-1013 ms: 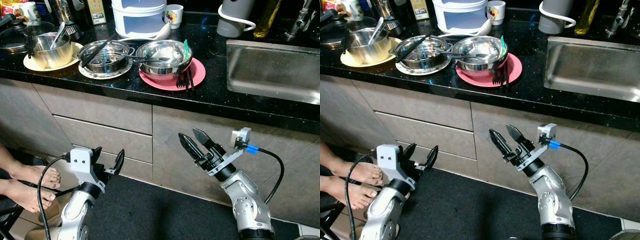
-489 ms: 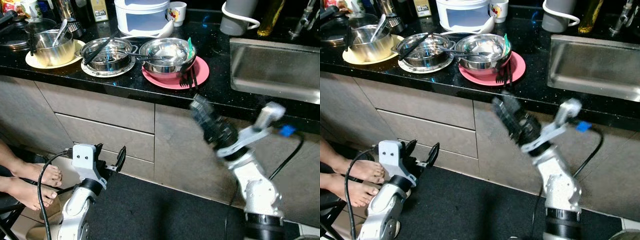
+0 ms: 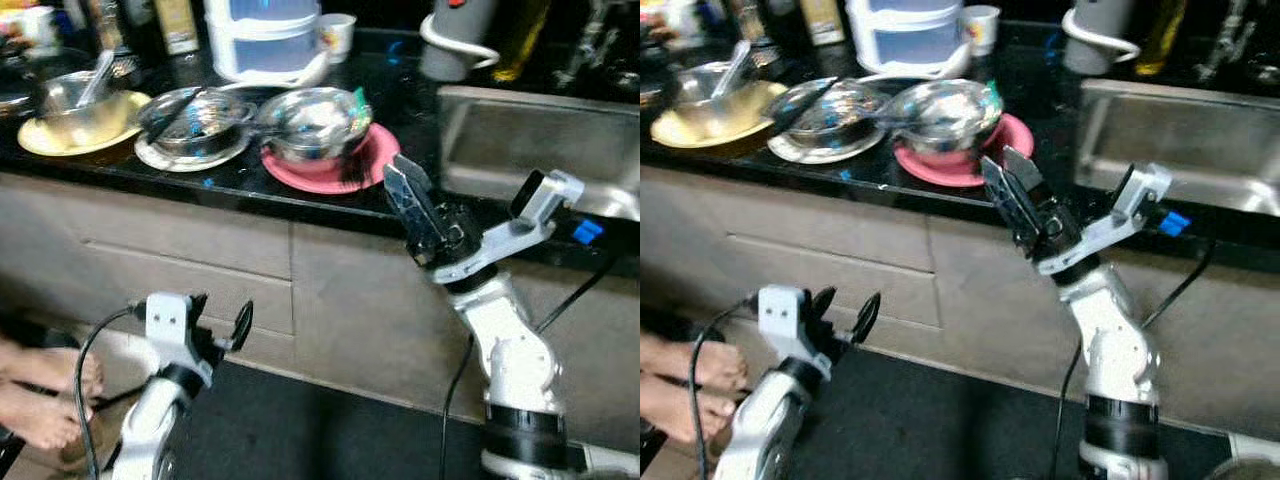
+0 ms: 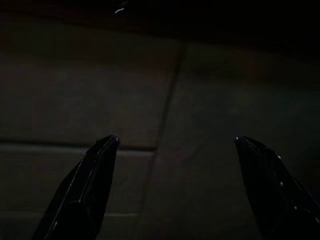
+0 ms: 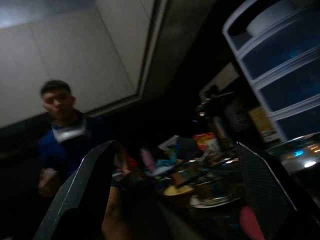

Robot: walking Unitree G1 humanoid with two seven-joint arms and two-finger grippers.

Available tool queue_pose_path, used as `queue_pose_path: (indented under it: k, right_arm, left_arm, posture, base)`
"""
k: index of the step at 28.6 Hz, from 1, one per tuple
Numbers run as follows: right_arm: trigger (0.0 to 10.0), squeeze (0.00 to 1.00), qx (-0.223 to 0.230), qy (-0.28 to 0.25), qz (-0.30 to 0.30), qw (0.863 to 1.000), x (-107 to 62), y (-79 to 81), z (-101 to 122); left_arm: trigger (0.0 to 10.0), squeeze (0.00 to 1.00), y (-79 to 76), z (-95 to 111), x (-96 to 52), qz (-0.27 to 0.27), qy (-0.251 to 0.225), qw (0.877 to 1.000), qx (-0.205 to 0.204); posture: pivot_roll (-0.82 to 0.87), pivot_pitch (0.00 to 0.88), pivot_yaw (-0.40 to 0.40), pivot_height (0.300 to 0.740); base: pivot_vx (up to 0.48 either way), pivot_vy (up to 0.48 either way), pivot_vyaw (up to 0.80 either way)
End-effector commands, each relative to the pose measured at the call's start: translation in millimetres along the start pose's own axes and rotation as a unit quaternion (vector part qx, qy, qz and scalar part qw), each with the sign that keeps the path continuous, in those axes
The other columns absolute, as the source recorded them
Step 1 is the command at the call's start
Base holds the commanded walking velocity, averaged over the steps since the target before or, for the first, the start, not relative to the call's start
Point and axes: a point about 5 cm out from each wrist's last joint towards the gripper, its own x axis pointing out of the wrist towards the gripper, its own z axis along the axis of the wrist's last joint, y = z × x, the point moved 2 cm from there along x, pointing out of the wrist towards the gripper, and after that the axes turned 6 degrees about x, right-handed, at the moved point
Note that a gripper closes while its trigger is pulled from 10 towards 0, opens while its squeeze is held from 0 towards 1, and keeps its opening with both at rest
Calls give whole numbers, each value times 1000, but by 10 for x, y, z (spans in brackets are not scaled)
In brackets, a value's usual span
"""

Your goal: Kitchen organization

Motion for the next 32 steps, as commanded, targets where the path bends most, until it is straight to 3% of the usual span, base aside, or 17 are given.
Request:
queue_pose_path:
  k: [1, 11, 22, 23, 27, 30, 32]
  right_arm:
    - [10000, 0, 10, 0, 33, 999, 117, 115, -32]
    - [10000, 0, -3, 3, 44, 999, 210, 167, 51]
    - [10000, 0, -54, 10, 42, 998, 319, 169, 251]
    - [10000, 0, -89, 6, 54, 995, 368, 176, 454]
    - [10000, 0, -130, 25, 60, 989, 396, 174, 547]
    - [10000, 0, -246, 109, 50, 962, 462, 121, 563]
    - [10000, 0, -268, 125, 50, 954, 483, 113, 580]
  left_arm:
    - [10000, 0, 74, -32, -61, 9, 10, 1000, 1]
    - [10000, 0, 64, -30, -55, 7, 12, 1000, 3]
    - [10000, 0, 51, -23, -52, 6, 15, 1000, 3]
    - [10000, 0, 43, -23, -49, 6, 14, 1000, 1]
    - [10000, 0, 37, -25, -46, 6, 13, 1000, 0]
    - [10000, 0, 28, -24, -42, 5, 12, 1000, -2]
    - [10000, 0, 24, -23, -42, 4, 12, 1000, -3]
  posture:
    - [8, 64, 3, 740]
    - [8, 68, 2, 740]
    - [12, 77, -4, 740]
    - [10, 77, -7, 740]
    - [9, 79, -11, 740]
    - [9, 82, -14, 740]
    - [10, 81, -16, 740]
  base:
    - [435, 0, 0]
    - [374, 0, 0]
    - [0, 0, 0]
    - [0, 0, 0]
    - [0, 0, 0]
    - [0, 0, 0]
    - [0, 0, 0]
